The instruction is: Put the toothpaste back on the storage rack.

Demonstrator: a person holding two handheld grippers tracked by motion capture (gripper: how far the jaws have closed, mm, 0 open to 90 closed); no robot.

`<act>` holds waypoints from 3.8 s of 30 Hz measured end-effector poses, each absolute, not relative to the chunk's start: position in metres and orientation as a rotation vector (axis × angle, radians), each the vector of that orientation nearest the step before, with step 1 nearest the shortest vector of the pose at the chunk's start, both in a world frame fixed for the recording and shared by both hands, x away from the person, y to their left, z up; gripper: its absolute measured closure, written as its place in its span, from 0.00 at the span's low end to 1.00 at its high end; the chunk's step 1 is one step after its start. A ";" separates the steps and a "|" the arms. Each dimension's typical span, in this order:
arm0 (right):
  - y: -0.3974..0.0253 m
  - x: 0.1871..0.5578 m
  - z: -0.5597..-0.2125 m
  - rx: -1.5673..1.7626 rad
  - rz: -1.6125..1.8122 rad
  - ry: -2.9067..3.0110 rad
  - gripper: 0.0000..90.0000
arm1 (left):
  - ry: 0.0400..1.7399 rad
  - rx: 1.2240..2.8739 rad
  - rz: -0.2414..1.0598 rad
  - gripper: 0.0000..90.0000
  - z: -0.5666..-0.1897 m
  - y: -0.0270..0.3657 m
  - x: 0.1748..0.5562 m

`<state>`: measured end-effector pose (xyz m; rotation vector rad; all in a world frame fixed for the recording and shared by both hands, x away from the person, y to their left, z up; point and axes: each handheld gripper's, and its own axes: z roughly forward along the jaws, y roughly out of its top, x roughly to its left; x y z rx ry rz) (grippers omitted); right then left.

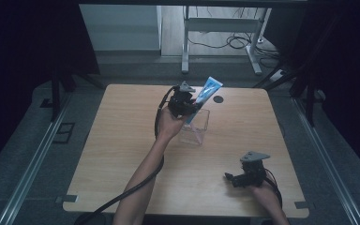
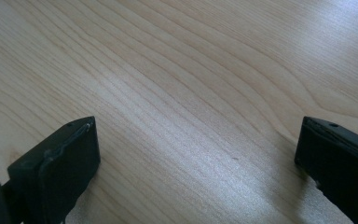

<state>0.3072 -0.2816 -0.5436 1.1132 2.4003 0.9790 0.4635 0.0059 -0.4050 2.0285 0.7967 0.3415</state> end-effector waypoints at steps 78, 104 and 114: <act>-0.282 0.307 -0.544 1.112 0.979 2.401 0.00 | 0.742 2.163 0.389 0.76 -0.452 -0.002 0.448; -0.282 0.307 -0.544 1.113 0.978 2.401 0.00 | 0.758 2.119 0.318 0.49 -0.448 0.012 0.440; -0.282 0.307 -0.544 1.115 0.979 2.401 0.00 | 0.746 2.129 0.308 0.35 -0.446 0.010 0.432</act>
